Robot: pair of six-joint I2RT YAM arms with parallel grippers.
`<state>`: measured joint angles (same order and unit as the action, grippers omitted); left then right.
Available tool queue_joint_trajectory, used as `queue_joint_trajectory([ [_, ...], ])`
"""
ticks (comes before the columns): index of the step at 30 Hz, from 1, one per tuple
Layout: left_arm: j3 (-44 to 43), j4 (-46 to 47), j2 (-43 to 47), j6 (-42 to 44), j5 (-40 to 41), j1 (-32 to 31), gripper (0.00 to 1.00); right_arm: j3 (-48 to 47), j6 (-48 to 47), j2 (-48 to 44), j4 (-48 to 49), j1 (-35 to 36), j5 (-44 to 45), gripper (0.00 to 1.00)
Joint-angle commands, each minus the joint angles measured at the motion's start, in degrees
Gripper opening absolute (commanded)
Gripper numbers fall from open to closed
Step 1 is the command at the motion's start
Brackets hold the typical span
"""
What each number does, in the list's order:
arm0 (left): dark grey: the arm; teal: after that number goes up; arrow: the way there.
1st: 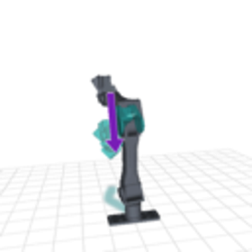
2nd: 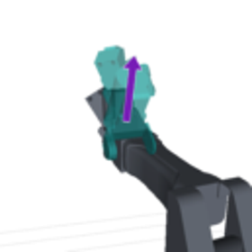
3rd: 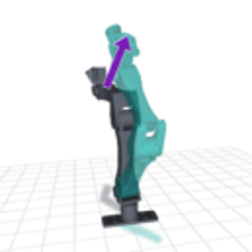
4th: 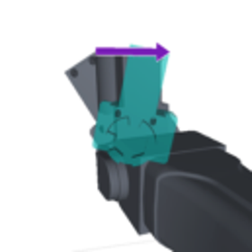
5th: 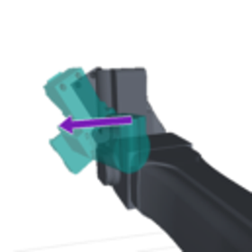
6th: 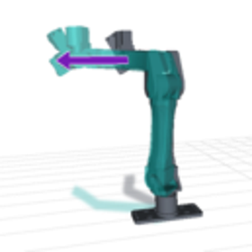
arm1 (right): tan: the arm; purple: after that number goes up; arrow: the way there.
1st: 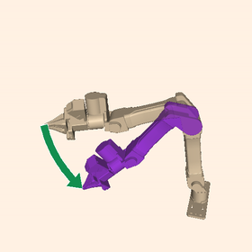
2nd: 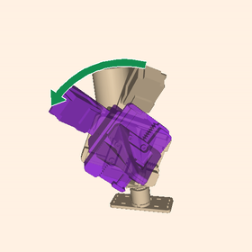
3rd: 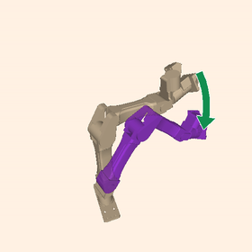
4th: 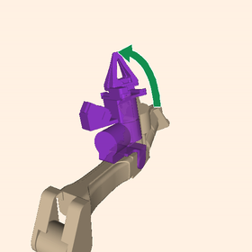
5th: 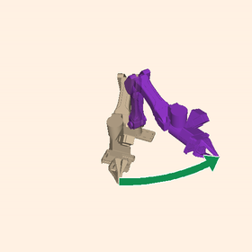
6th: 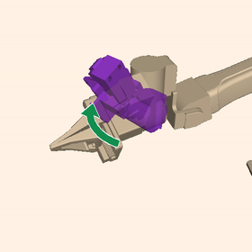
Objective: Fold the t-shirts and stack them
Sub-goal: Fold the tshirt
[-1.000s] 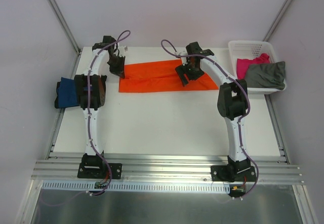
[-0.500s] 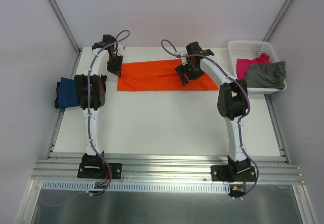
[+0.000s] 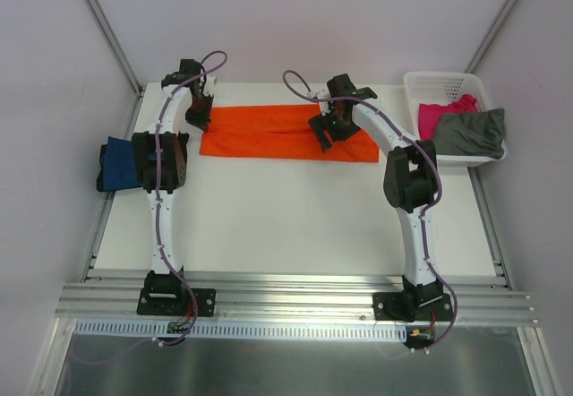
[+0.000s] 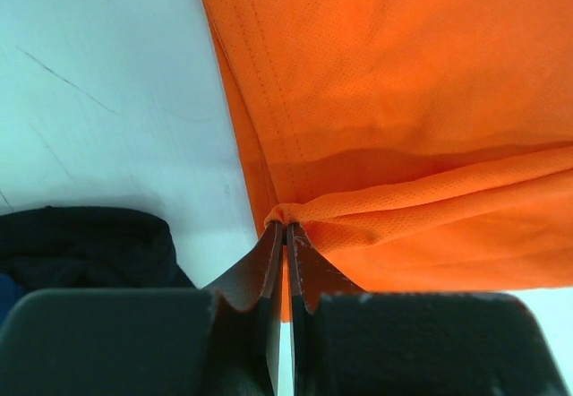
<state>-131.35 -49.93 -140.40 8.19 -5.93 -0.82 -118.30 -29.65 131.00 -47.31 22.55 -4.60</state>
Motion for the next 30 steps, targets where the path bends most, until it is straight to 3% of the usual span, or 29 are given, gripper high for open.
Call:
queue_joint_trajectory([
  [1,-3.2,1.3,-1.2,0.1,4.1,-0.9,0.00,-1.2,-0.4,-2.2,0.5,0.4,1.6,0.80],
  [15,-3.8,2.6,-2.8,-1.2,7.4,-2.1,0.00,-11.4,6.2,4.4,3.9,-6.9,0.1,0.80],
  [30,-4.5,3.8,-5.0,-1.9,13.0,-2.1,0.00,-10.5,14.5,9.2,1.6,-10.9,-9.5,0.81],
])
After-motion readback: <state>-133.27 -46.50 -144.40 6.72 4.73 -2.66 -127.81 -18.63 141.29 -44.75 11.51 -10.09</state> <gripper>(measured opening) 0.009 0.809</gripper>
